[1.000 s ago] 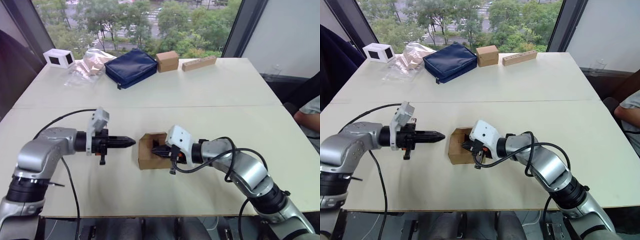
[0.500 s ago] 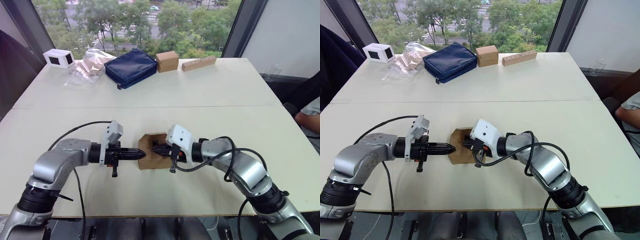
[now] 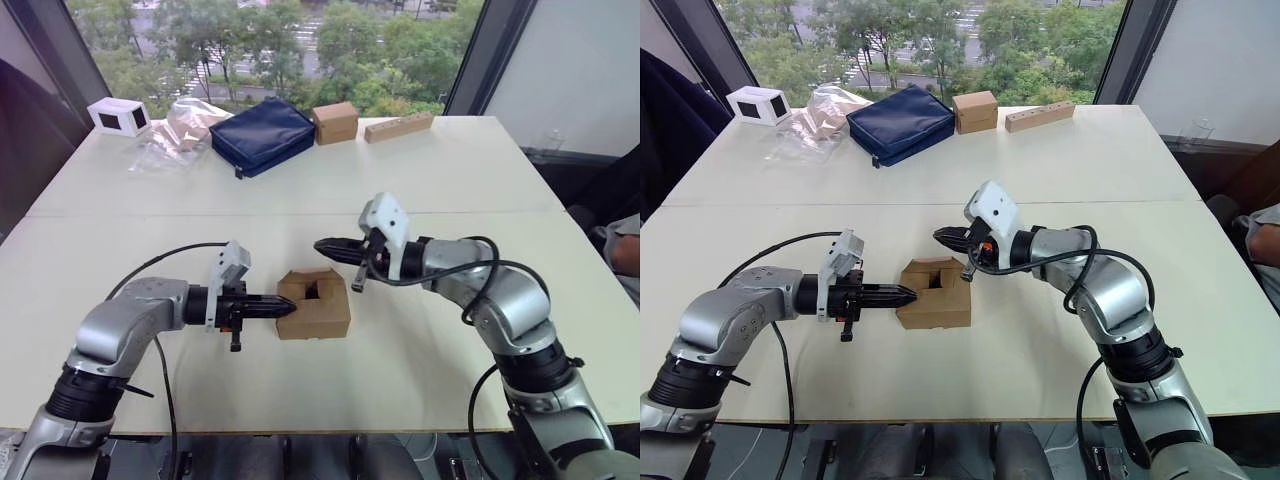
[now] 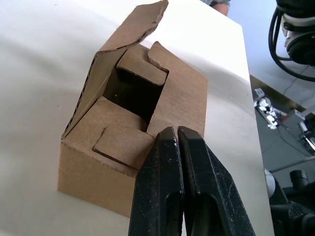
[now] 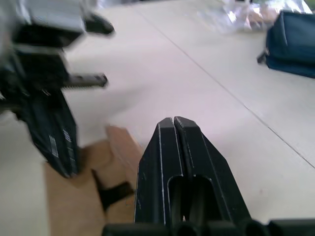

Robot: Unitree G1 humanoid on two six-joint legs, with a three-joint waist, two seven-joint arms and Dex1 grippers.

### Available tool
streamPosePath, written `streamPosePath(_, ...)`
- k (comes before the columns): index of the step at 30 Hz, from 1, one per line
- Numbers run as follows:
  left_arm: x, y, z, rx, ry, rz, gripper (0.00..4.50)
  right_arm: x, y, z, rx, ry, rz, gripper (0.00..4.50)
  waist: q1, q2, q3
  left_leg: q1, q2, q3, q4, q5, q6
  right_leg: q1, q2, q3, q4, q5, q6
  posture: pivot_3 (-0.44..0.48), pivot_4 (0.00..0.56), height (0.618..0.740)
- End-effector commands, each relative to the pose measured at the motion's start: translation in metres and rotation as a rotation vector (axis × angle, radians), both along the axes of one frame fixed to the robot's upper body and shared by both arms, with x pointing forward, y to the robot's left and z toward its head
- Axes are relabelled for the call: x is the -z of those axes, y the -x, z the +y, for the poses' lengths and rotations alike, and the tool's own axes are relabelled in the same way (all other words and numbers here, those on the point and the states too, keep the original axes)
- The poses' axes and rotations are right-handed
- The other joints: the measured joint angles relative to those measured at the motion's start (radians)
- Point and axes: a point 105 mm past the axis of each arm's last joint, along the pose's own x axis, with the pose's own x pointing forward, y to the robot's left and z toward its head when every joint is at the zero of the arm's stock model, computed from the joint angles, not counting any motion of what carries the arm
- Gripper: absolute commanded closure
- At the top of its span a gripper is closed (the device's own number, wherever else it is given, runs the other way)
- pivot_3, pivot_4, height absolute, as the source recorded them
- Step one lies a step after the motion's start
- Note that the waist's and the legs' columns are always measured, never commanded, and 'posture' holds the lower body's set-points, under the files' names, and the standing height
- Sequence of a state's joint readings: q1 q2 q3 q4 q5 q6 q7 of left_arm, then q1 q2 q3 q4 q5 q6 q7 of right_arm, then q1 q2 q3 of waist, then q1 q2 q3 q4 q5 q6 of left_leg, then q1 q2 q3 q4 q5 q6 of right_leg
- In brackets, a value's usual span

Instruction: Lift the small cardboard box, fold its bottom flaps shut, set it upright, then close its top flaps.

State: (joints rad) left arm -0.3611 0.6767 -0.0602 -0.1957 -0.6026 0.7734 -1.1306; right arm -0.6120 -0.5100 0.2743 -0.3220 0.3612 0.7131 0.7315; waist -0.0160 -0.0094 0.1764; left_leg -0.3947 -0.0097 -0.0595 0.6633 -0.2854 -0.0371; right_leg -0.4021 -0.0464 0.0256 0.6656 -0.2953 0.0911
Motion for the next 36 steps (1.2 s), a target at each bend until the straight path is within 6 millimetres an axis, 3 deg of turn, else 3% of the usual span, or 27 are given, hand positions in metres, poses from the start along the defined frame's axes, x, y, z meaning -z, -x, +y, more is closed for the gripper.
streamPosePath(1, -0.003, 0.001, 0.001, -0.006, 0.001, -0.013, 4.42, 0.003, 0.009, 0.01, -0.069, 0.039, -0.035, 4.5, 0.0, 0.0, 0.0, 0.0, 0.0, 0.0, 0.0, 0.0, 0.0, 0.0, 0.0, 0.0, 0.0, 0.0, 0.0, 0.0, 0.15, 0.74)
streamPosePath(7, -0.007, 0.006, 0.004, 0.009, -0.005, -0.017, 4.42, 0.019, 0.021, 0.011, -0.111, 0.083, 0.014, 4.5, 0.0, 0.0, 0.0, 0.0, 0.0, 0.0, 0.0, 0.0, 0.0, 0.0, 0.0, 0.0, 0.0, 0.0, 0.0, 0.0, 0.15, 0.74)
streamPosePath(13, -0.022, 0.01, 0.011, -0.014, 0.082, 0.014, 4.42, 0.02, 0.021, 0.011, -0.091, 0.068, 0.015, 4.5, -0.001, 0.0, 0.0, 0.0, 0.0, 0.0, 0.0, 0.0, 0.0, 0.0, 0.0, 0.0, 0.0, 0.0, 0.0, 0.0, 0.15, 0.74)
streamPosePath(19, -0.024, 0.002, 0.009, -0.047, 0.086, -0.006, 4.42, 0.021, 0.022, 0.011, -0.093, 0.072, 0.016, 4.5, 0.0, 0.0, 0.0, 0.0, 0.0, 0.0, 0.0, 0.0, 0.0, 0.0, 0.0, 0.0, 0.0, 0.0, 0.0, 0.0, 0.15, 0.74)
streamPosePath(22, -0.025, -0.014, 0.002, -0.102, 0.112, -0.039, 4.42, 0.023, 0.023, 0.01, -0.096, 0.085, 0.012, 4.5, 0.006, 0.0, 0.0, 0.0, 0.0, -0.001, 0.0, 0.0, 0.0, 0.0, 0.0, 0.0, 0.0, 0.0, 0.0, 0.0, 0.15, 0.74)
streamPosePath(36, -0.007, -0.024, -0.012, -0.121, 0.092, -0.062, 4.42, 0.003, 0.034, 0.007, -0.093, 0.042, -0.037, 4.5, 0.002, 0.0, 0.0, 0.0, 0.0, 0.0, 0.0, 0.0, 0.0, -0.001, 0.0, 0.0, 0.0, 0.0, 0.0, 0.0, 0.15, 0.74)
